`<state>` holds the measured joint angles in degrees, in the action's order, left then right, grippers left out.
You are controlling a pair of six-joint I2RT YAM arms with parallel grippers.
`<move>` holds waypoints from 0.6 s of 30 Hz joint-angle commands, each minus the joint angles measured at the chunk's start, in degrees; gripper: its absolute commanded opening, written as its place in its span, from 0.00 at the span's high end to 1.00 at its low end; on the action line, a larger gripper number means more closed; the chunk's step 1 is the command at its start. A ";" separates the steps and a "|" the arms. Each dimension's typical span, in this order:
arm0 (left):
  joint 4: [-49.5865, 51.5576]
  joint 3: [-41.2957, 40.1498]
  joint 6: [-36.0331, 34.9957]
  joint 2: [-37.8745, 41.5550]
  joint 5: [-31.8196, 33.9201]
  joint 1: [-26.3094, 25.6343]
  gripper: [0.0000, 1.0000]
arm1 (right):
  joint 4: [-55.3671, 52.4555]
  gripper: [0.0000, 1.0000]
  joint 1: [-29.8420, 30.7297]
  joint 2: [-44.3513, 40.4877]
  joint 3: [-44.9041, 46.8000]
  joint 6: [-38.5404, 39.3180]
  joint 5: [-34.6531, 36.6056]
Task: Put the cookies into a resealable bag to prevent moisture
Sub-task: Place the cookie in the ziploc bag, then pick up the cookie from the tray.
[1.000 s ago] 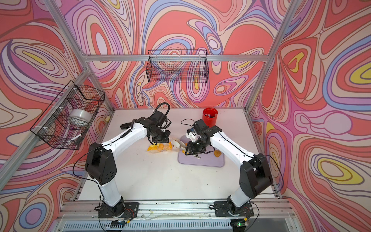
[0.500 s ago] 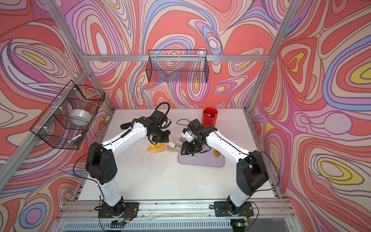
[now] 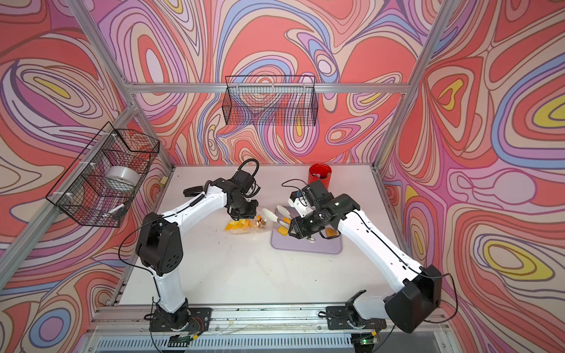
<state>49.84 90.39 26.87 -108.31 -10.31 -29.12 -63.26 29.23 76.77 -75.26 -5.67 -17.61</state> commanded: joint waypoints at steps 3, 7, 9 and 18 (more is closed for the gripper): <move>1.88 1.09 0.77 1.28 1.25 0.29 1.00 | -1.47 0.52 -0.87 4.18 1.81 -1.42 12.73; 1.73 0.51 0.61 2.40 1.36 0.24 1.00 | 0.97 0.52 -0.85 8.98 1.71 -2.54 15.50; 1.50 0.14 0.60 2.90 1.26 0.25 1.00 | 2.05 0.52 -0.79 11.20 1.07 -2.50 14.79; 1.24 -0.52 0.81 3.40 1.08 0.25 1.00 | 0.19 0.52 1.70 18.07 -1.29 -1.50 20.38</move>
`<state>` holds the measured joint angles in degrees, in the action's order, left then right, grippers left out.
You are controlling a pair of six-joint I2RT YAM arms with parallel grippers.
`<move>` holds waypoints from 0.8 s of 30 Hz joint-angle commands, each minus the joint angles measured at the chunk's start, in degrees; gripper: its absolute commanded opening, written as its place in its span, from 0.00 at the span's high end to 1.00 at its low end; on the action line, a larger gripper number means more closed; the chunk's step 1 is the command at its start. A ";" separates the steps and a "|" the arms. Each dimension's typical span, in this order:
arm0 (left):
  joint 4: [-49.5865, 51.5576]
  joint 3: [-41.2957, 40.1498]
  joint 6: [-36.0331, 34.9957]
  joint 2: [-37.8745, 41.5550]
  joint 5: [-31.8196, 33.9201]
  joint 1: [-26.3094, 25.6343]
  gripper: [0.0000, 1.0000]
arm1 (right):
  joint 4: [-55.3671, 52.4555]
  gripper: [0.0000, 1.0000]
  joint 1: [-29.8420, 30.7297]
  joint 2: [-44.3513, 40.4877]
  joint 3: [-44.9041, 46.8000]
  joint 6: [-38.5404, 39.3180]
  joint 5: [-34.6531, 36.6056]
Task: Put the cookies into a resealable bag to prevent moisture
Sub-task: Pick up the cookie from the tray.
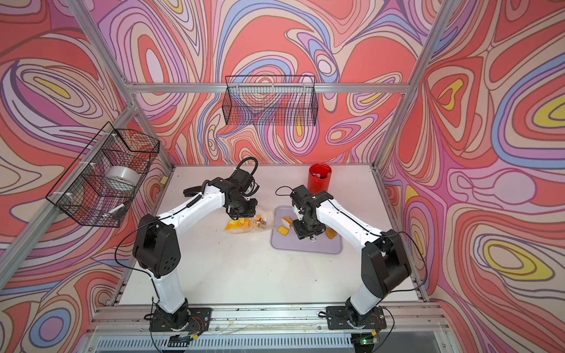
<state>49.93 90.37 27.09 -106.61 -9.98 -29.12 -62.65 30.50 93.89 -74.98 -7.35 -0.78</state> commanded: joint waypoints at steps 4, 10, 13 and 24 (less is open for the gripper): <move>1.09 -0.36 0.43 1.48 0.60 0.30 1.00 | -1.21 0.54 0.52 1.97 -1.87 0.46 2.81; 0.87 0.14 0.32 0.96 -0.10 0.29 1.00 | -3.35 0.63 0.61 3.04 -2.32 1.45 3.94; 0.69 0.16 0.28 1.01 -0.46 0.30 1.00 | -3.18 0.66 0.61 1.07 -2.78 0.91 3.13; -0.01 -0.21 -0.07 0.93 -1.61 0.25 1.00 | -4.53 0.69 0.66 -10.91 -4.20 3.72 -6.95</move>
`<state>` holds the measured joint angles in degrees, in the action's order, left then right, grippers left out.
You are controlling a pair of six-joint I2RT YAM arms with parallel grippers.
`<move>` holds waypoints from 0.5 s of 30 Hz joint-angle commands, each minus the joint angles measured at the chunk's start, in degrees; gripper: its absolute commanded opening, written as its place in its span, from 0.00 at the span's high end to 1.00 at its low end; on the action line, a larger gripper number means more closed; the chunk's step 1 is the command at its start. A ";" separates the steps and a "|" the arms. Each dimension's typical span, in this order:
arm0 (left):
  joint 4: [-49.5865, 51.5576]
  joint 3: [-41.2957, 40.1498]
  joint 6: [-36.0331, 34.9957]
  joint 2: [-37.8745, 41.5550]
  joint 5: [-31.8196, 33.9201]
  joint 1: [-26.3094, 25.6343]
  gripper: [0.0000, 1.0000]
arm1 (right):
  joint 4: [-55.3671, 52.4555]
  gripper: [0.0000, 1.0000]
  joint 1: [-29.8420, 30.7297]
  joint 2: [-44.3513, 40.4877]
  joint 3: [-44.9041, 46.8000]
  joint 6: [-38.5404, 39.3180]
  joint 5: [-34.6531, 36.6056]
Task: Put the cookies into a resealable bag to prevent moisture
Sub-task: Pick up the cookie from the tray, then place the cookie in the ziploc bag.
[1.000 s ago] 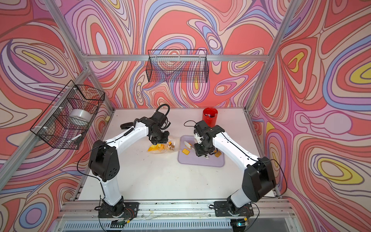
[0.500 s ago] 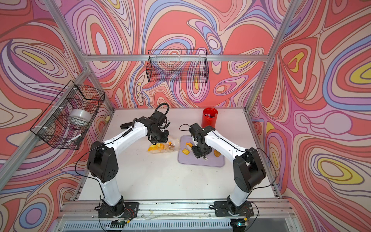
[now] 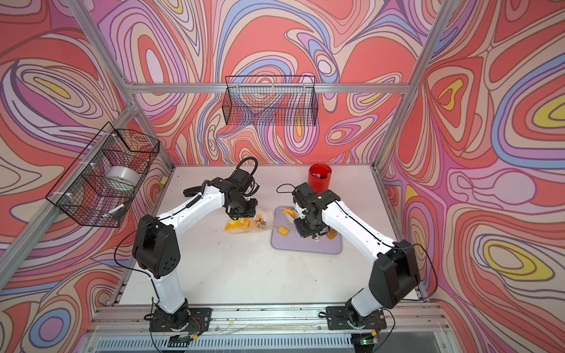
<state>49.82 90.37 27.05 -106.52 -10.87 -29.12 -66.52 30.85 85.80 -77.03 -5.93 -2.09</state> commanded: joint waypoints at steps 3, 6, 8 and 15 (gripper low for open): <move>-0.57 -0.40 0.11 0.61 -1.19 0.29 1.00 | -2.00 0.69 0.59 -3.81 -3.31 4.36 -9.96; -1.31 -0.65 0.25 0.45 -2.03 0.29 1.00 | -2.64 0.69 2.30 -1.55 -4.48 5.13 -11.44; -1.31 -0.63 0.28 0.59 -1.99 0.29 1.00 | -2.28 0.69 3.77 0.34 -4.53 5.13 -11.36; -1.04 -1.25 -0.15 1.48 -1.82 0.30 1.00 | 4.58 0.68 5.16 6.29 -5.95 3.68 -11.78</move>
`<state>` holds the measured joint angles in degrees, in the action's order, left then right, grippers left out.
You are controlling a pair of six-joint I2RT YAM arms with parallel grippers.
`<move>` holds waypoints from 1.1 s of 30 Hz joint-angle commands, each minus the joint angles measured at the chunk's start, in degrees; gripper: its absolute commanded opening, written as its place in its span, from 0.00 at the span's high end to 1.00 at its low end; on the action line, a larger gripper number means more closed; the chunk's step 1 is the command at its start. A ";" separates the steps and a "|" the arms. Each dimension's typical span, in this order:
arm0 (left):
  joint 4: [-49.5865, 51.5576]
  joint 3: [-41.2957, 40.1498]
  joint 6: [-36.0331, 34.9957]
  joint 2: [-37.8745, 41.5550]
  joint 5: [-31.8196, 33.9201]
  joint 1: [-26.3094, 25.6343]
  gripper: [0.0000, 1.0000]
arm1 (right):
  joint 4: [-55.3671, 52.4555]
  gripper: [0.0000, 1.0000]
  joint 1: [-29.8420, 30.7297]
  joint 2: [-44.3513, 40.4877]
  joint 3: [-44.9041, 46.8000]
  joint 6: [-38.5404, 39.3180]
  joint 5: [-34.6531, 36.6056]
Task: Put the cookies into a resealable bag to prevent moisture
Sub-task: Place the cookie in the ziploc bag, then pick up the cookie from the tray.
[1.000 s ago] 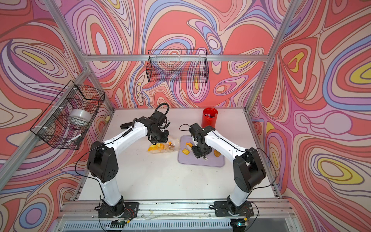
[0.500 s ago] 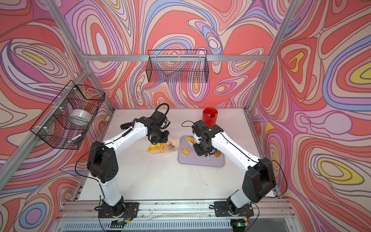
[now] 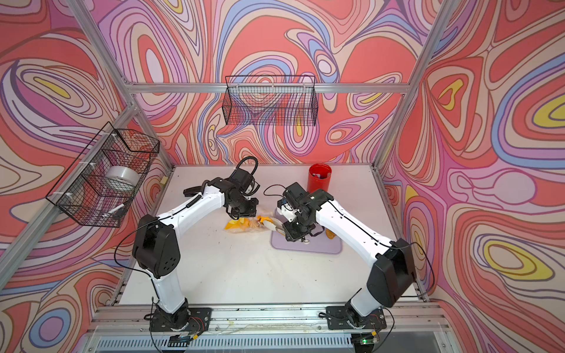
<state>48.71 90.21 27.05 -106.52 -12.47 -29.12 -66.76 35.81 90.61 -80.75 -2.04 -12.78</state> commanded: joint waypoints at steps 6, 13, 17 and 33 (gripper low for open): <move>1.00 -0.60 -0.46 1.38 -0.10 0.30 1.00 | 6.09 0.56 0.14 4.31 -5.22 -0.17 1.02; 0.03 -1.62 0.34 1.23 0.00 0.29 1.00 | 1.49 0.53 0.05 -4.66 0.55 -1.26 4.01; 0.16 -1.54 0.32 1.14 0.49 0.28 1.00 | -2.28 0.54 0.04 -11.43 3.58 -3.33 6.94; 2.45 -1.20 0.59 1.98 4.52 0.30 1.00 | -1.17 0.55 0.05 -1.68 6.96 -5.39 16.29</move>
<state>48.88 89.23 27.24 -106.30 -9.76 -29.12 -69.60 35.75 87.61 -73.60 -7.20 1.06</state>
